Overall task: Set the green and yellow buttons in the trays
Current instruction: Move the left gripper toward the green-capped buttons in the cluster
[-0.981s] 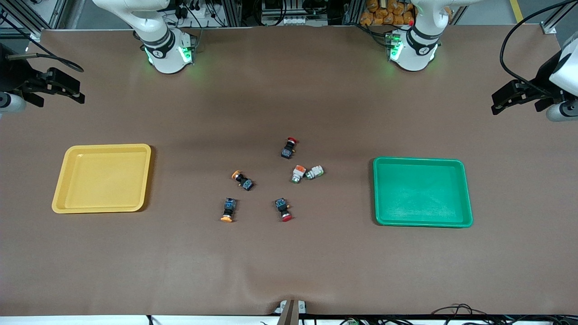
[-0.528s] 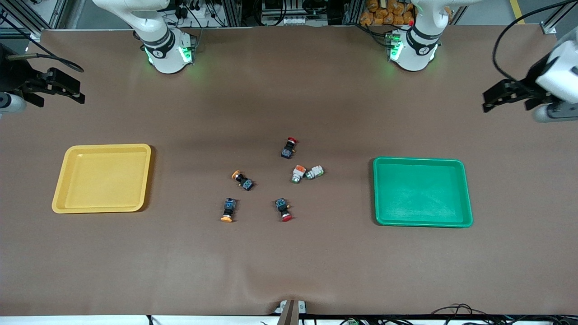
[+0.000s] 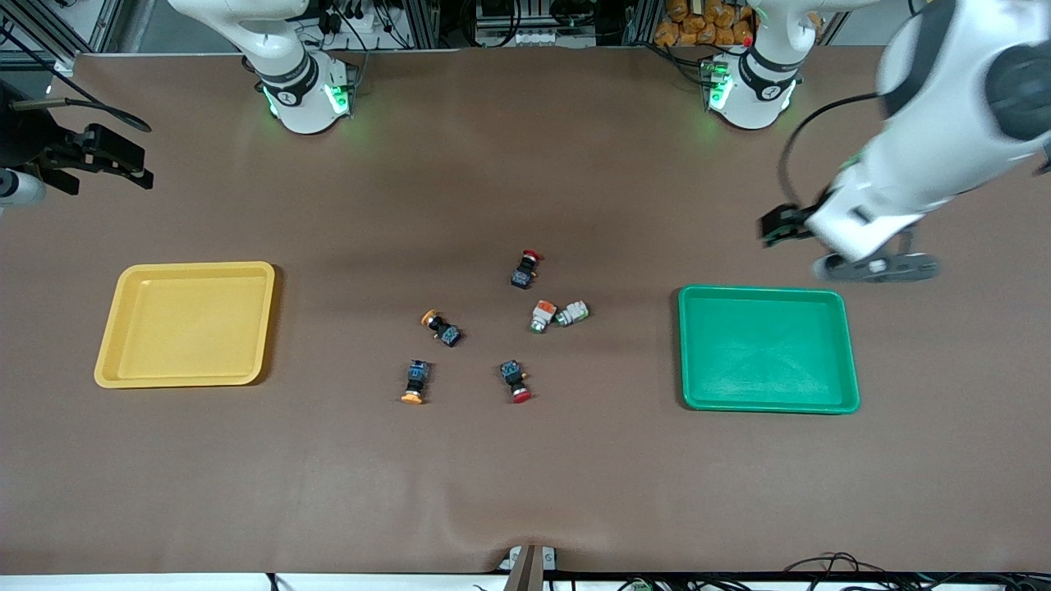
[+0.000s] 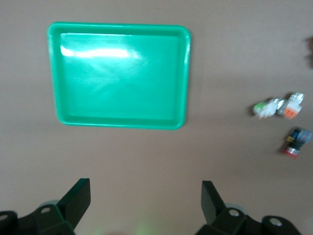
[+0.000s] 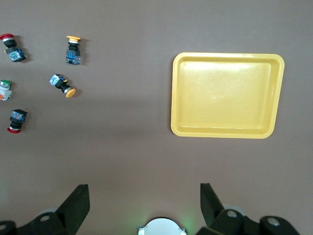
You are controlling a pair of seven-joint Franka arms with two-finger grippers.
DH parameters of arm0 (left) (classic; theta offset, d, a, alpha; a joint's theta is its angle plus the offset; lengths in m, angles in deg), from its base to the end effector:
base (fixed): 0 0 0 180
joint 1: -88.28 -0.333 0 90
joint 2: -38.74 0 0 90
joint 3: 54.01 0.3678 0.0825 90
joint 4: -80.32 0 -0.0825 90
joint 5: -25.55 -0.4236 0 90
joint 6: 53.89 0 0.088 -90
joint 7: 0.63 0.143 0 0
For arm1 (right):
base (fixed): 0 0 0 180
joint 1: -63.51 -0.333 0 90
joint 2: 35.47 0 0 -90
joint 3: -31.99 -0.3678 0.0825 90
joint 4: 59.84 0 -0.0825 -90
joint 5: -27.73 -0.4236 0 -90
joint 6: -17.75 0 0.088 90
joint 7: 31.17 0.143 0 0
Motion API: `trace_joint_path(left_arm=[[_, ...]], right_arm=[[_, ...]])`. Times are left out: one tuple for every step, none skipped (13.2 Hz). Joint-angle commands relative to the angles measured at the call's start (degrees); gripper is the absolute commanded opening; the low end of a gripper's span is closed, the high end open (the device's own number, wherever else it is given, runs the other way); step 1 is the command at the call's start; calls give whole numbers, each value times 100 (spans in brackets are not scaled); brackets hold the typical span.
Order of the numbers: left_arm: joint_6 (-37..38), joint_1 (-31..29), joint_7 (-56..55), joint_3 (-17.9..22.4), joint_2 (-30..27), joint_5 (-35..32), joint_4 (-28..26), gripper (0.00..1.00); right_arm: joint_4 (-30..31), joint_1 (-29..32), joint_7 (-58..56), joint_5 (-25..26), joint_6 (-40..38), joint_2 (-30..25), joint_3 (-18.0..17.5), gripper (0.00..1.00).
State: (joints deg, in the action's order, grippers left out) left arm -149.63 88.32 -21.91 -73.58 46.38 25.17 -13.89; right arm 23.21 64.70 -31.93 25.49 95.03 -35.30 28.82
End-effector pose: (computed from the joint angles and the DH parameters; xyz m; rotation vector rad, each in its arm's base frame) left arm 0.6001 -0.2015 0.5334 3.1357 0.0451 -0.1664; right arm 0.5667 0.0257 0.6813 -3.0987 -0.0844 0.1614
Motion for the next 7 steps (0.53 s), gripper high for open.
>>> trace_joint_path(left_arm=[[-618, 389, -1364, -319, 464, -76, -54, 100], [-864, 679, -1796, -311, 702, -189, -54, 100], [-1075, 925, -2288, -311, 921, -390, -45, 100], [-1286, 1128, -2876, -320, 1150, -558, -37, 100], [-1489, 1278, -3334, -320, 1361, -629, -28, 100], [-1691, 1349, -3643, -320, 1598, -612, -19, 100], [-1910, 1454, -3864, -329, 1835, -638, -19, 100]], right_arm=[[70, 74, 58, -75, 6, -106, -35, 100], [70, 83, 58, -84, 6, -106, -35, 100], [70, 92, 58, -93, 6, -106, -35, 100], [70, 101, 58, -110, 6, -106, -35, 100], [62, 109, 58, -110, 6, -97, -35, 100], [53, 110, 32, -119, 6, -71, -35, 100], [61, 118, 40, -119, -3, -70, -35, 100]])
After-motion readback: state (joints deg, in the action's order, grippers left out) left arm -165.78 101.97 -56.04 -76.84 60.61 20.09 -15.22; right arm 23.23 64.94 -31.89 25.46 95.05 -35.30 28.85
